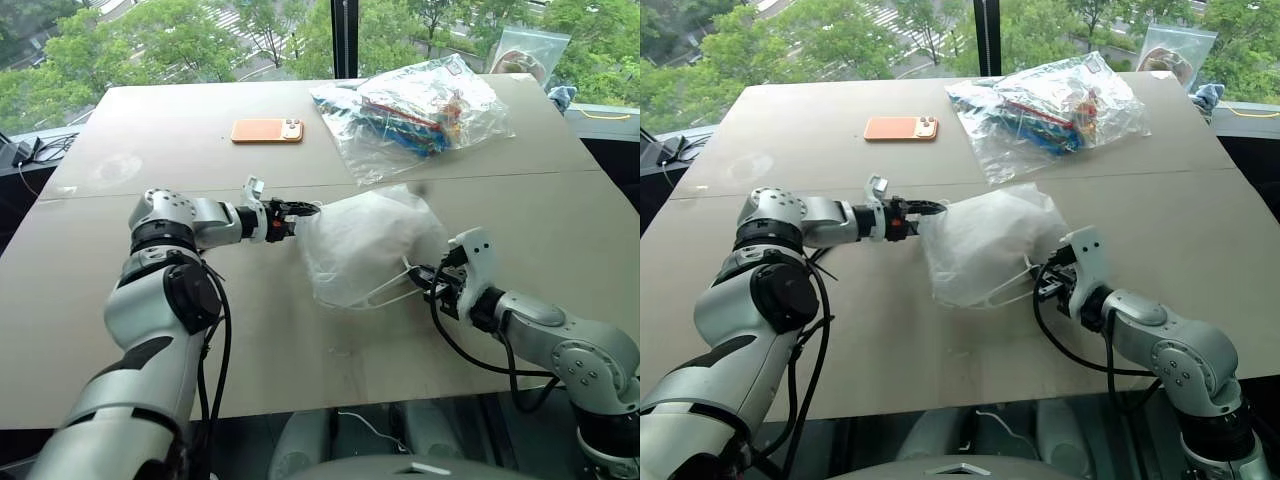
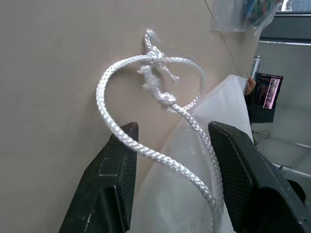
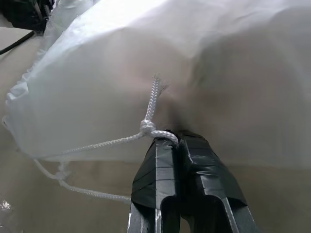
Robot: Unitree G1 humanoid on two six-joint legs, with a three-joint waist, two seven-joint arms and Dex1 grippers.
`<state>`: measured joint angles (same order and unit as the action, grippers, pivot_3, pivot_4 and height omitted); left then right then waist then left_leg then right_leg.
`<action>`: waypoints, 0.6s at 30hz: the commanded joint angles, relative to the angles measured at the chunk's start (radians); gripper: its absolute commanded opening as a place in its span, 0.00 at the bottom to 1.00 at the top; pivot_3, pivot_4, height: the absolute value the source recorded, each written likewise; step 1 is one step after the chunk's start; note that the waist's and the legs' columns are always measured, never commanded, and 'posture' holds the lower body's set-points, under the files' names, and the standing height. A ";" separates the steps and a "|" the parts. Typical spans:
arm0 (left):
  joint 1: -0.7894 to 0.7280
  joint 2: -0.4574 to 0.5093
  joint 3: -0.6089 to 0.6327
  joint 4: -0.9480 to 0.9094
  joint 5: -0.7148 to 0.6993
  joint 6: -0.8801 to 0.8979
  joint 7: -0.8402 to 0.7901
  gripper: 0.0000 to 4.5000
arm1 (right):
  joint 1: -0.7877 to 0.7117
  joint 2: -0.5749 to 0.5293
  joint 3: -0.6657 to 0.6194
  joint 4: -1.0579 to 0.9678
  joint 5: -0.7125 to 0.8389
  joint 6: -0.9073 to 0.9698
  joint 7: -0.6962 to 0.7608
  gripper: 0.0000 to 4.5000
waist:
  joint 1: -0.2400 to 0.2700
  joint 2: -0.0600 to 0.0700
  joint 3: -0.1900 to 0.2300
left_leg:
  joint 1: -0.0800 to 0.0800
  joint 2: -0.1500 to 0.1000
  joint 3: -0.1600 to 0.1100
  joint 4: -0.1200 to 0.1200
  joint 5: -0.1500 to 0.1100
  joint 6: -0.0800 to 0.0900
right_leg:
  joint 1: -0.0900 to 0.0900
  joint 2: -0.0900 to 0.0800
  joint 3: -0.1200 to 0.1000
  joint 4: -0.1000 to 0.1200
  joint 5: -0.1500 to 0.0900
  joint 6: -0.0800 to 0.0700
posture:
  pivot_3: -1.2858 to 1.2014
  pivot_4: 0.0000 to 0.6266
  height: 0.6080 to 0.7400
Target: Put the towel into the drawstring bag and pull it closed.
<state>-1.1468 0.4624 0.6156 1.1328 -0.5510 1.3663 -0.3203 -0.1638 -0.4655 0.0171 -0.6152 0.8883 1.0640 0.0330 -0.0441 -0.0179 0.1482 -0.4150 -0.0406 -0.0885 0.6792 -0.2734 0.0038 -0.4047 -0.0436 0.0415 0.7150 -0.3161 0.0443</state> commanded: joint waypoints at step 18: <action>0.093 -0.087 0.043 -0.197 -0.101 -0.265 0.065 0.13 | 0.005 -0.004 -0.067 -0.046 -0.019 0.011 0.022 0.00 | 0.002 0.000 -0.002 | 0.000 -0.001 -0.001 0.002 0.000 0.000 | 0.001 -0.001 0.000 0.000 0.000 0.000 | 0.52 0.24 1.00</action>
<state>-1.0540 0.3766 0.6770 0.9928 -0.6485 1.1055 -0.2267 -0.1464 -0.4655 -0.0196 -0.6390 0.8698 1.0846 0.0418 -0.0422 -0.0181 0.1465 -0.4149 -0.0411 -0.0894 0.6812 -0.2733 0.0038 -0.4035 -0.0446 0.0412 0.7152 -0.3159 0.0447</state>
